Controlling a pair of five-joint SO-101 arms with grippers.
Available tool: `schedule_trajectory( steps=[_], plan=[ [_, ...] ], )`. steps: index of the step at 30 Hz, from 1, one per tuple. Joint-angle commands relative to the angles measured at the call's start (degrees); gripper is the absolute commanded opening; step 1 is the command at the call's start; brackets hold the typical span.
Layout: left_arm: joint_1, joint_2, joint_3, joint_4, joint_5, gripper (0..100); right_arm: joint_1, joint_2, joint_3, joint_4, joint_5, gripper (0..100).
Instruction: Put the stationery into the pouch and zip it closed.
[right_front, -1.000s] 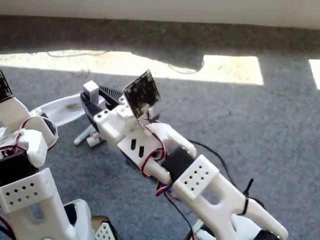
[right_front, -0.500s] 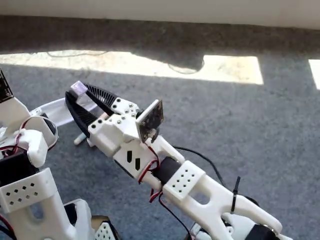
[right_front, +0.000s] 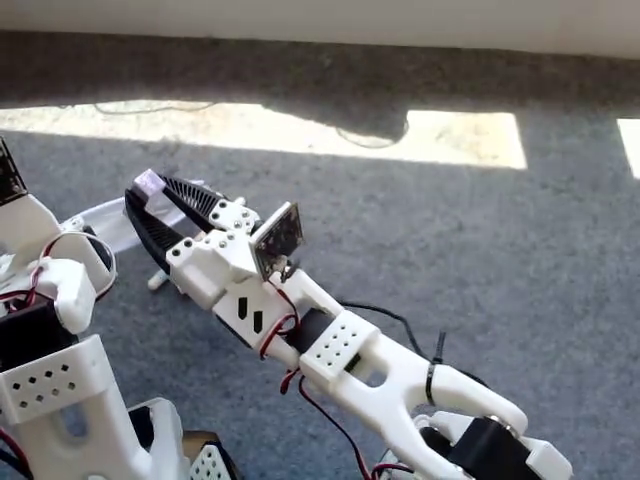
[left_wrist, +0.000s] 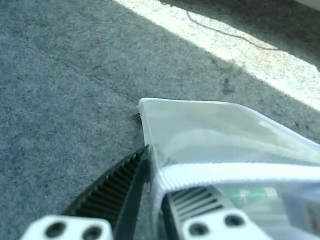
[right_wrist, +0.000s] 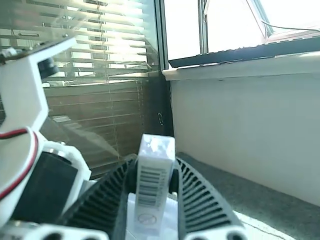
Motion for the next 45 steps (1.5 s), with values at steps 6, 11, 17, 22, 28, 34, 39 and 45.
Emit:
schedule_trajectory(
  steps=[6,11,17,22,28,34,39,45],
  plan=[
    [0.92,-0.04,-0.40,-0.62,0.44,1,-3.03,-1.89,0.40,0.13,4.04,9.1],
    [0.92,-0.04,-0.40,-0.62,0.44,1,-3.82,-6.55,2.33,1.10,6.15,12.4],
    [0.92,-0.04,-0.40,-0.53,0.44,1,-3.91,-8.84,2.24,5.67,5.98,12.4],
    [0.92,-0.04,-0.40,-0.35,0.44,1,-3.38,-11.30,2.42,6.11,5.98,12.4],
    [0.84,-0.13,-0.40,-0.53,0.44,1,-0.48,-22.55,4.53,21.58,5.89,12.4],
    [-2.33,-0.31,-0.40,-0.62,0.44,1,5.23,-31.87,4.44,36.79,5.89,12.4],
    [-4.62,-0.40,-0.40,-0.62,0.44,1,12.44,-35.65,4.88,46.55,5.89,12.4],
    [-6.64,-0.40,-0.40,-0.62,0.53,1,15.60,-41.10,4.88,61.14,5.89,12.4]
  ],
)
